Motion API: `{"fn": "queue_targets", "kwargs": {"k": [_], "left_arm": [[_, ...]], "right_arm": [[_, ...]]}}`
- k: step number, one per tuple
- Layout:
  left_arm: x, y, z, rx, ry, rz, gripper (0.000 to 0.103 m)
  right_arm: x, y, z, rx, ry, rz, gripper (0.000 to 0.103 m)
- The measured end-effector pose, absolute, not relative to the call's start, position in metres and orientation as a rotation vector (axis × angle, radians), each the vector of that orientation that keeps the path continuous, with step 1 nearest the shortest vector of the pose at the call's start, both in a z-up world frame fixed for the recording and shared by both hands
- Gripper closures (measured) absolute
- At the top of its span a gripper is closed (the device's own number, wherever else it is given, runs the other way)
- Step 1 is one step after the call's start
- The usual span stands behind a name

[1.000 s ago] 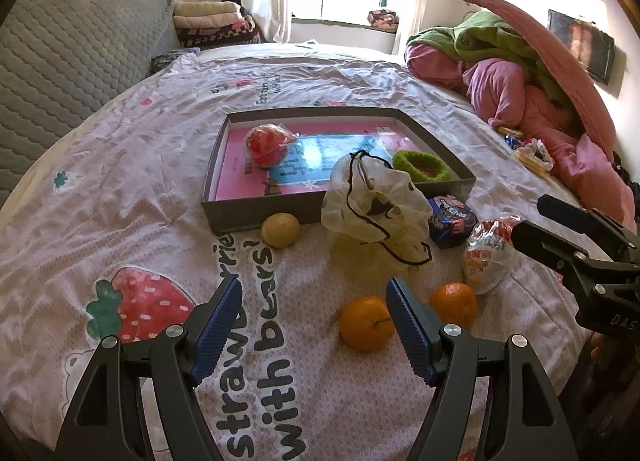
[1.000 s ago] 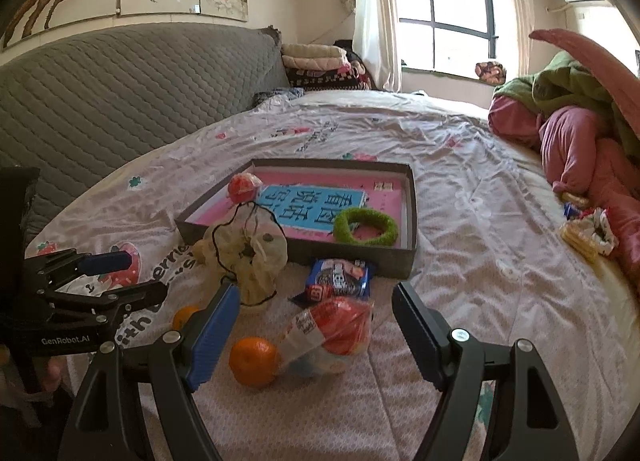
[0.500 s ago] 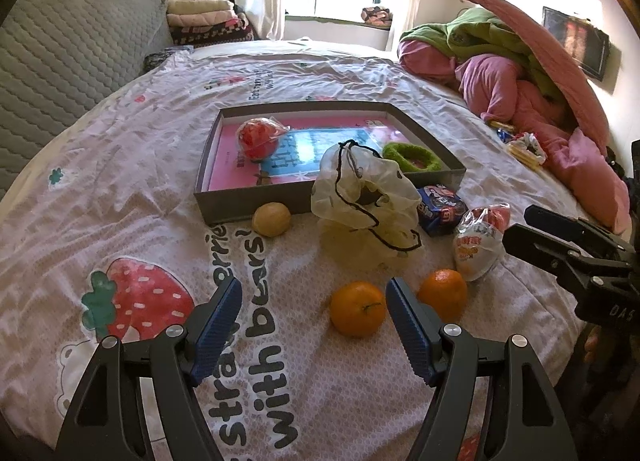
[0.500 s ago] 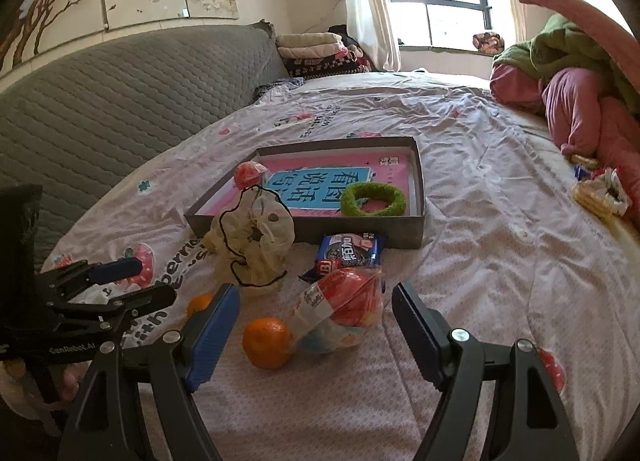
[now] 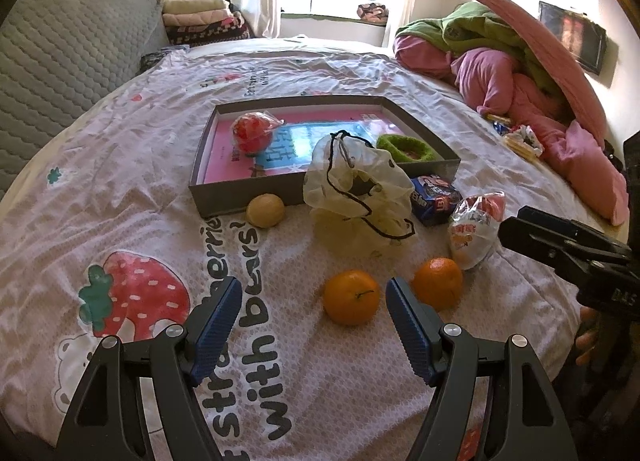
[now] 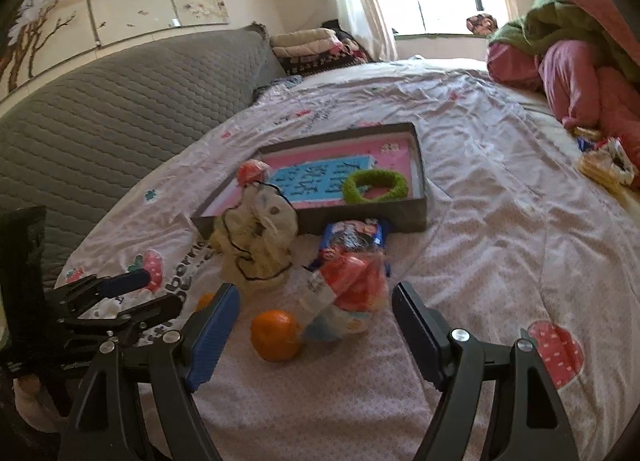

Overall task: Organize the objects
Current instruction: 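Move both open grippers toward the oranges and the red-wrapped bag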

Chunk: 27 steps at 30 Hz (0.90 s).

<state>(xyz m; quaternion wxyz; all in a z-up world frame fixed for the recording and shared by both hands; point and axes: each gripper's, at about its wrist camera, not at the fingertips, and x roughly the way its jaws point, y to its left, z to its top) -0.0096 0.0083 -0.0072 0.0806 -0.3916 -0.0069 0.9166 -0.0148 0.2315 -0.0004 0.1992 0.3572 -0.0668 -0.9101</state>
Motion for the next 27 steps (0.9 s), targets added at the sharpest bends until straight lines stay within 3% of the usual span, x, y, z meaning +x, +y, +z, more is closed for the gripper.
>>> {"fn": "queue_targets", "kwargs": {"k": [27], "left_arm": [[-0.016, 0.023, -0.027, -1.228, -0.004, 2.718, 0.027]], "right_arm": [[-0.033, 0.219, -0.025, 1.147, -0.134, -2.594, 0.025]]}}
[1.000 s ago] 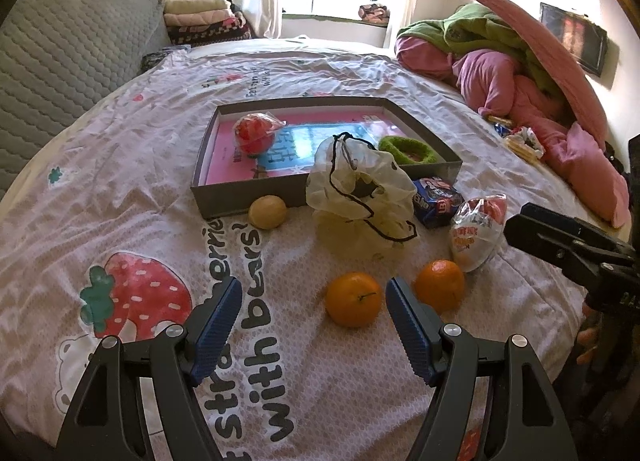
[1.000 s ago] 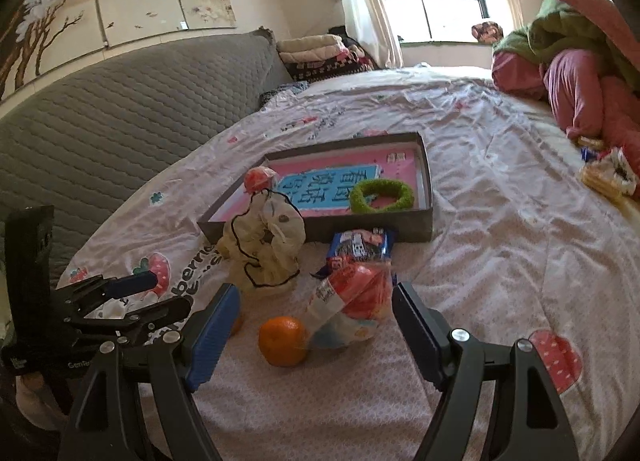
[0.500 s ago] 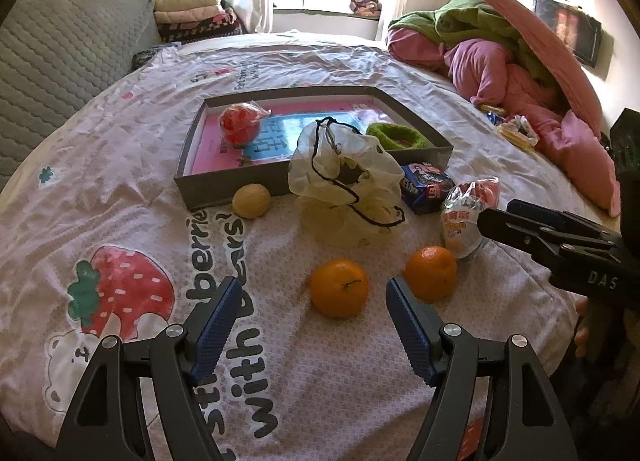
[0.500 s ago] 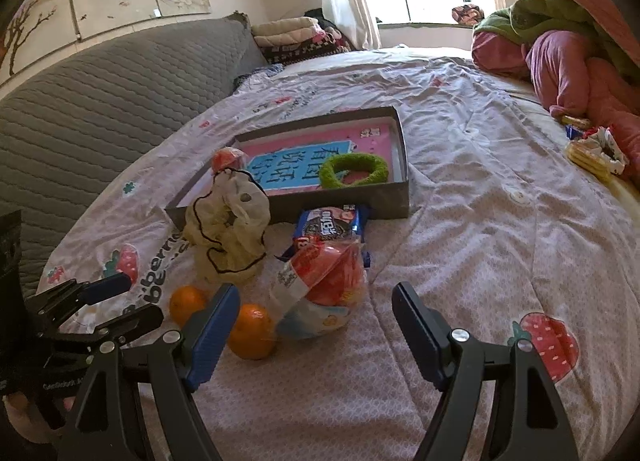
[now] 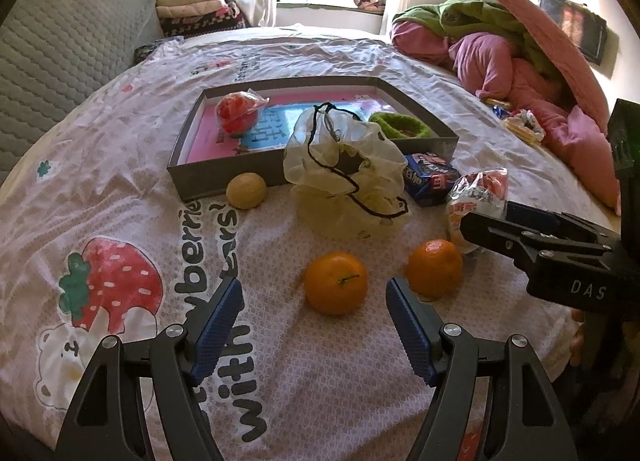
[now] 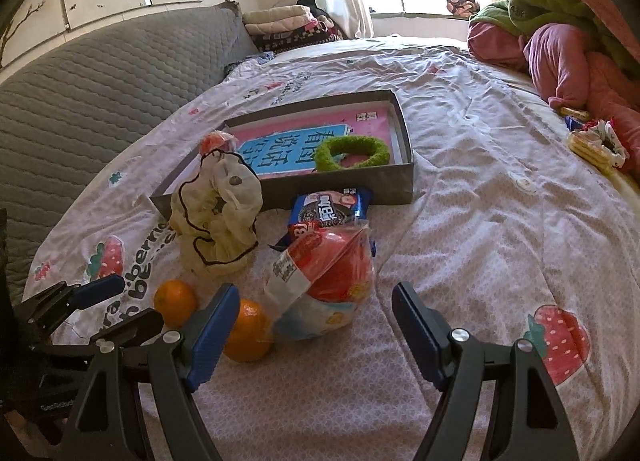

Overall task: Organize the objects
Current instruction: 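Move both open grippers toward the oranges and the red-wrapped bag, then close the right gripper on the red-wrapped bag while the left grasps an orange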

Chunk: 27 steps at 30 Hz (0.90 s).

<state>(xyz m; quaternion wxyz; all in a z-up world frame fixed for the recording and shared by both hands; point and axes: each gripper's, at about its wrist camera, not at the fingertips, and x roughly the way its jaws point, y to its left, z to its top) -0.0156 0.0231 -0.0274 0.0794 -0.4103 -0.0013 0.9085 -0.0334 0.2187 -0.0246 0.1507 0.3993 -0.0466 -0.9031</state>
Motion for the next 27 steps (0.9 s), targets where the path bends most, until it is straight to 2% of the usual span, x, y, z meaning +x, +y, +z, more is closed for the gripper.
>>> {"fn": "queue_targets", "kwargs": {"k": [10, 17, 27], "left_arm": [[-0.019, 0.030, -0.037, -1.246, 0.000, 2.722, 0.027], [-0.025, 0.030, -0.041, -1.246, -0.016, 2.743, 0.027], [-0.031, 0.030, -0.048, -1.268, -0.050, 2.730, 0.027]], "right_arm": [[-0.043, 0.206, -0.032, 1.206, -0.100, -2.622, 0.026], [-0.052, 0.210, -0.040, 1.243, -0.174, -2.604, 0.040], [-0.053, 0.210, -0.044, 1.202, -0.190, -2.595, 0.044]]}}
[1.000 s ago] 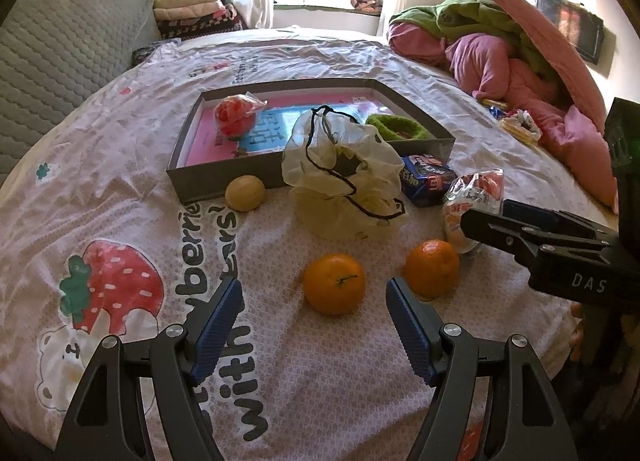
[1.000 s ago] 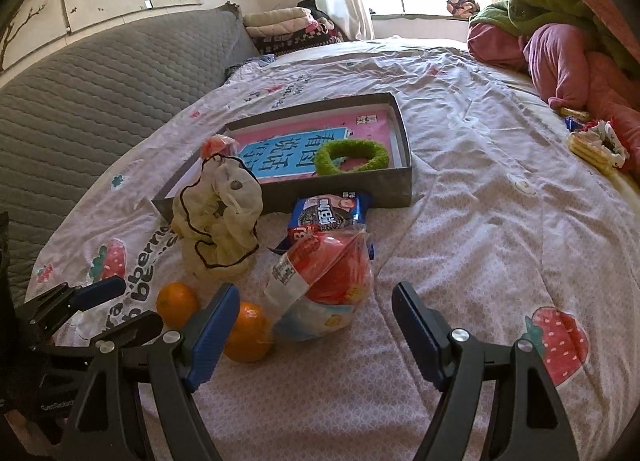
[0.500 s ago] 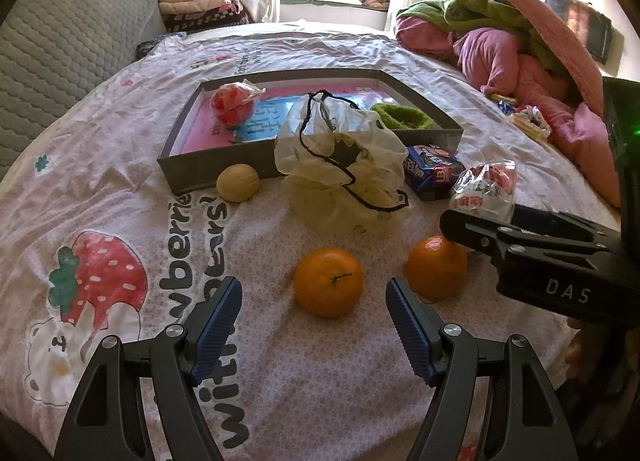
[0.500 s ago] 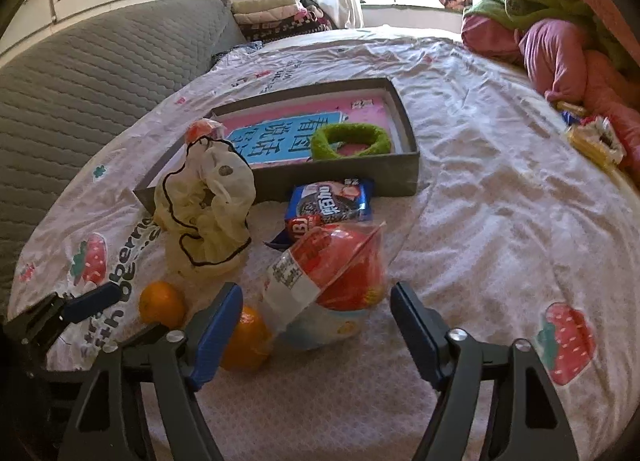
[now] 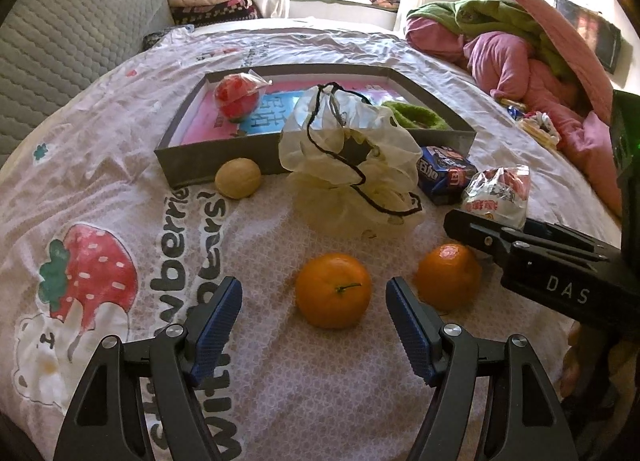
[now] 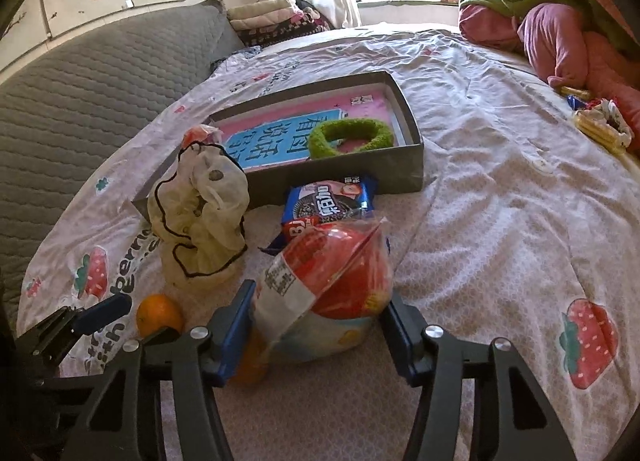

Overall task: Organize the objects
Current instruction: 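Close the right gripper on the red-wrapped bag while the left grasps an orange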

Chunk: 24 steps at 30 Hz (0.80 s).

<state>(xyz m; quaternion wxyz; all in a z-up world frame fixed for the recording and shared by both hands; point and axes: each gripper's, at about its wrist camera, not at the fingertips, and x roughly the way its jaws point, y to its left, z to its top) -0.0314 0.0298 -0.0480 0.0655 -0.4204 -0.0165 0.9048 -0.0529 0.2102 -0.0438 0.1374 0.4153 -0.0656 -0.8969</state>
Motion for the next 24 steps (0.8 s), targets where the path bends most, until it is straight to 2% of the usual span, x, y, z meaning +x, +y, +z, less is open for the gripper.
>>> {"fn": "queue_targets", "kwargs": {"k": [9, 13, 18, 20, 24], "left_arm": [[-0.035, 0.031, -0.052, -1.272, -0.056, 2.731, 0.028], [-0.036, 0.034, -0.055, -1.282, -0.018, 2.735, 0.044], [-0.035, 0.040, -0.059, -1.269, 0.050, 2.715, 0.054], [-0.035, 0.039, -0.058, -1.260, 0.037, 2.704, 0.063], [-0.031, 0.039, -0.054, -1.240, 0.042, 2.704, 0.064]], "right_arm": [[-0.052, 0.207, -0.044, 1.176, -0.141, -2.597, 0.044], [-0.050, 0.205, -0.042, 1.156, -0.094, -2.619, 0.044], [-0.044, 0.202, -0.038, 1.120, -0.031, -2.645, 0.045], [-0.041, 0.201, -0.037, 1.105, -0.010, -2.654, 0.045], [-0.037, 0.201, -0.033, 1.080, 0.009, -2.658, 0.044]]}}
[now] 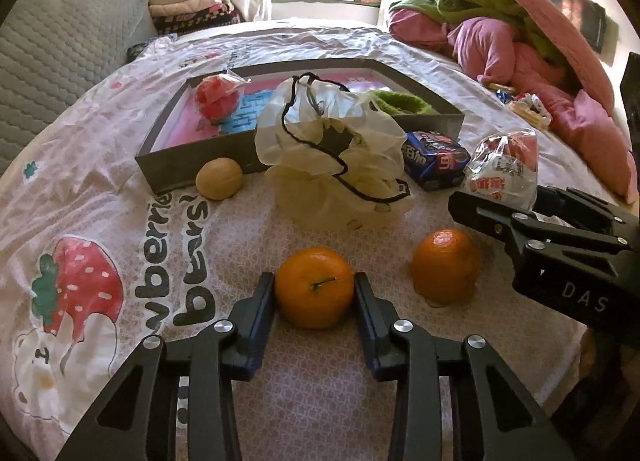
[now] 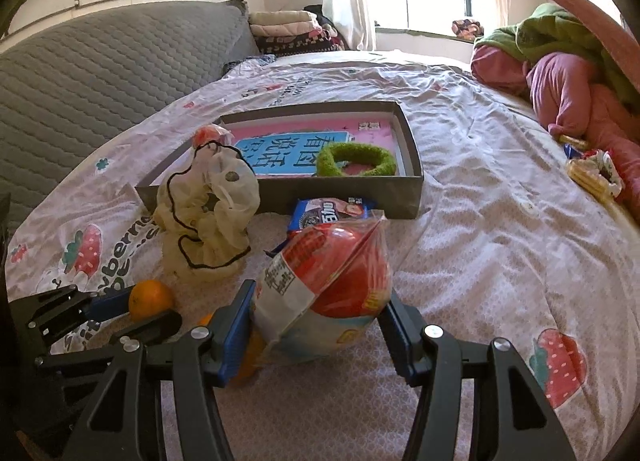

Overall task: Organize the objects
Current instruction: 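Close the right gripper on the red-wrapped bag while the left grasps an orange, then lift the orange and red-wrapped bag and carry both toward the tray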

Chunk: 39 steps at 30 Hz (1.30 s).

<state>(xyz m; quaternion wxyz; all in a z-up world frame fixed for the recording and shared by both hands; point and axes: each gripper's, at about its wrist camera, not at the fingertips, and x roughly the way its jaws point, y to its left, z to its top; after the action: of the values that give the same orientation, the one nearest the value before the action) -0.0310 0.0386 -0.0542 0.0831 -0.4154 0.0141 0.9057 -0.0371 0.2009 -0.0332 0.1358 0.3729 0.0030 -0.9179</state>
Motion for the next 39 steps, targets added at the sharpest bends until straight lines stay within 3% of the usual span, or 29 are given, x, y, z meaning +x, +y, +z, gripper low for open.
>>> {"fn": "queue_targets", "kwargs": {"k": [39], "left_arm": [[-0.028, 0.016, -0.022, -1.132, -0.012, 2.832, 0.064]], "right_arm": [[-0.017, 0.188, -0.011, 0.878, 0.093, -2.652, 0.044]]}}
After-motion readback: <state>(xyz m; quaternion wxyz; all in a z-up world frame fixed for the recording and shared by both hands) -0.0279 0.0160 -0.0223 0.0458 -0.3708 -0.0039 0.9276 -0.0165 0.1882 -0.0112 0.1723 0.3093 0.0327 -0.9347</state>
